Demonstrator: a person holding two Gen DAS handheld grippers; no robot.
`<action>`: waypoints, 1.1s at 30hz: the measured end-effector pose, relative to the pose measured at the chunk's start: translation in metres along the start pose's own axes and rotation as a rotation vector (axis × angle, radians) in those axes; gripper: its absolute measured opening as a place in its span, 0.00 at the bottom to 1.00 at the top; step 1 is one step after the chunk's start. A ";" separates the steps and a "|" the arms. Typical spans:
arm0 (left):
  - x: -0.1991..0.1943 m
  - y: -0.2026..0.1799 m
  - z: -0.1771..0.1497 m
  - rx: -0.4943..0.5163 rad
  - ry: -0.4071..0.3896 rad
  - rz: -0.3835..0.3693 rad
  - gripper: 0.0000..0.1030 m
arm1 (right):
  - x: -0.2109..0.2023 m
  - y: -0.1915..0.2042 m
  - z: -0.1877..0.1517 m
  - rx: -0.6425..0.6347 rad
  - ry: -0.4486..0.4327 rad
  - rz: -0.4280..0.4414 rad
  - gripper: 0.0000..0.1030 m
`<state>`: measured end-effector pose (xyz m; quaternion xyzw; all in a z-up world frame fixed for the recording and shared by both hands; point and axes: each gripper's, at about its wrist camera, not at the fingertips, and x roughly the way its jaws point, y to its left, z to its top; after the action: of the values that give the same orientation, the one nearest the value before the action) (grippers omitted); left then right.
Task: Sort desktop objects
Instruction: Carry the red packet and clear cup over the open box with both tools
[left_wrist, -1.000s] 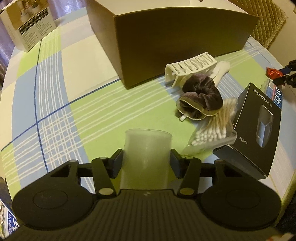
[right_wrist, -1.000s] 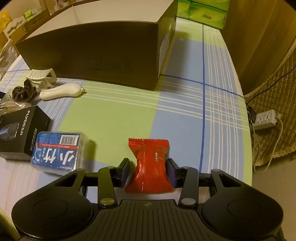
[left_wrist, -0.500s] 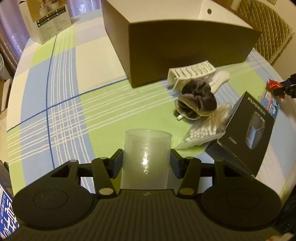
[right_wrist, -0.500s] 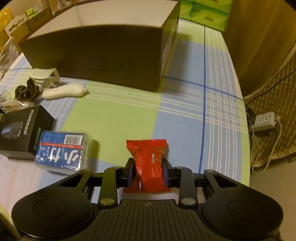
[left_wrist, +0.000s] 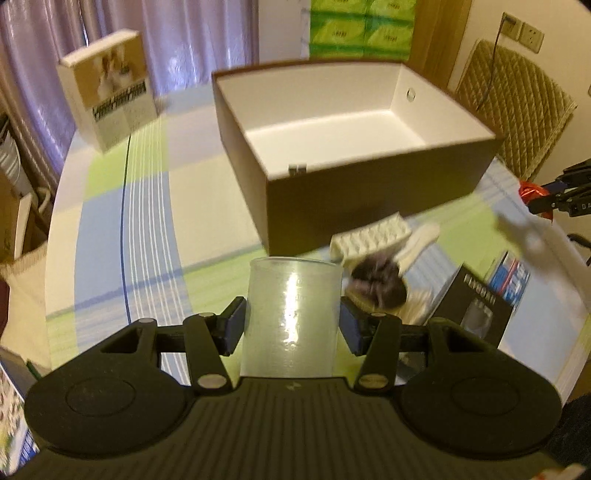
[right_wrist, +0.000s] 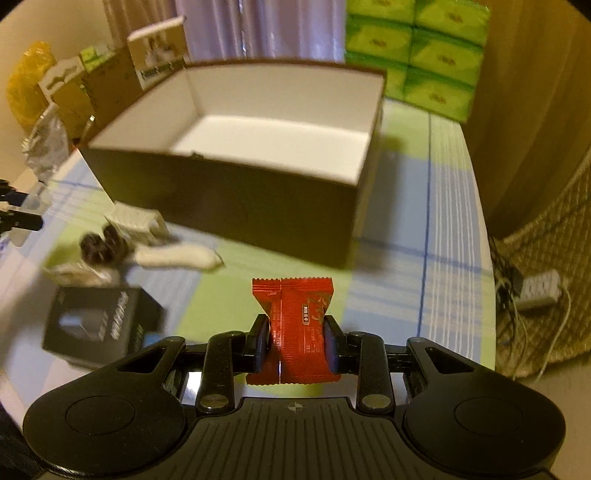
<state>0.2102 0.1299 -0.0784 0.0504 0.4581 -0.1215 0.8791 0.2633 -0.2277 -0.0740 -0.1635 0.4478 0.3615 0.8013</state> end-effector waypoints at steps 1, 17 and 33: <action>-0.002 -0.001 0.006 0.007 -0.009 -0.003 0.47 | -0.003 0.001 0.006 -0.005 -0.013 0.008 0.27; 0.020 -0.031 0.127 0.114 -0.155 -0.061 0.47 | 0.012 0.018 0.118 -0.074 -0.143 0.048 0.27; 0.117 -0.039 0.190 0.053 -0.035 -0.012 0.47 | 0.091 0.014 0.170 -0.046 -0.055 -0.005 0.27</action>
<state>0.4156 0.0347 -0.0641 0.0687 0.4395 -0.1399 0.8846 0.3855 -0.0788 -0.0564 -0.1731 0.4168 0.3740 0.8103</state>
